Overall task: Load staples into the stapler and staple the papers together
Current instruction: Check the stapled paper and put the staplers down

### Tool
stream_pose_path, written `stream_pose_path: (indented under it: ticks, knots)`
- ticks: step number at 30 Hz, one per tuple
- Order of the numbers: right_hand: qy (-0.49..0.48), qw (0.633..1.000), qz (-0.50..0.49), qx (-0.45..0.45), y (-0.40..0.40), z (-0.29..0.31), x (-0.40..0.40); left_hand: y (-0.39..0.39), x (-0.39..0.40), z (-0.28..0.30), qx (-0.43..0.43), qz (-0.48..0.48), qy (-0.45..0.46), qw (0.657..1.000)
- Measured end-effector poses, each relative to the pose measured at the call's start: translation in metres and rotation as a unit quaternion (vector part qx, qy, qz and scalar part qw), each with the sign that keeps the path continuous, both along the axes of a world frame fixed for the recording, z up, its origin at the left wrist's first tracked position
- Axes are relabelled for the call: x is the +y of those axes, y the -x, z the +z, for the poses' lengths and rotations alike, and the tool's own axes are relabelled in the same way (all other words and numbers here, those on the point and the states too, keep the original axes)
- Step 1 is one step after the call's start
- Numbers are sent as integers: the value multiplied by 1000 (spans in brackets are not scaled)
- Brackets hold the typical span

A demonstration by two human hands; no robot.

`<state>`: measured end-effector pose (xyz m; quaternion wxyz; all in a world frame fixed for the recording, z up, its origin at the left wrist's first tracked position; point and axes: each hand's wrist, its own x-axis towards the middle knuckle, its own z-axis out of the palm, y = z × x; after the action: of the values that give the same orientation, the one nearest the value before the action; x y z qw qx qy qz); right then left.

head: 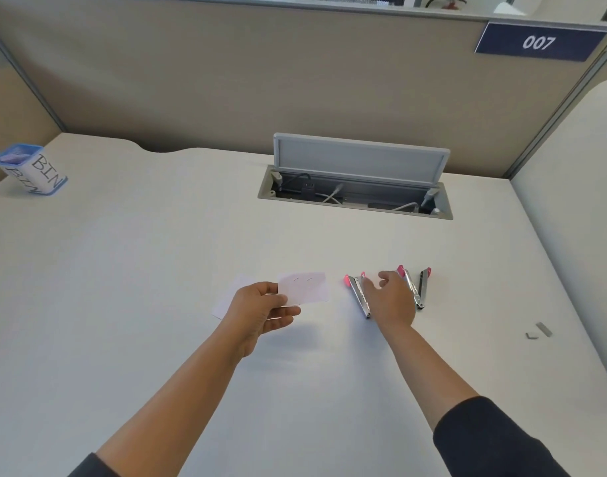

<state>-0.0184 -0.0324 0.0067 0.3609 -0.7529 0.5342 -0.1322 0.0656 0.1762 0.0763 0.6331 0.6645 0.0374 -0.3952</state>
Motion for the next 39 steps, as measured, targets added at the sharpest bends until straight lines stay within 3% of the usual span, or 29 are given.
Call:
stream_pose_path:
  ticks: [5,8,12,16,26,32,39]
  knots:
    - [-78,982,-69,-156,15,31,8,9,2,5,-5,16,-6,1000]
    - [-180,962,25,-205,17,45,34,15,6,10,-10,23,0,1000]
    - [-288,929,144,-181,6,65,69,16,16,17,-24,23,1,999]
    - [-266,929,181,-184,-5,76,88,5,32,23,-42,18,5,999]
    - [-226,939,127,-227,-73,86,171,-71,119,26,-78,26,28,996]
    - [-239,933,117,-240,-160,85,262,-185,225,31,-145,70,-13,987]
    - [-228,933,126,-248,-235,81,319,-335,312,45,-289,149,-140,935]
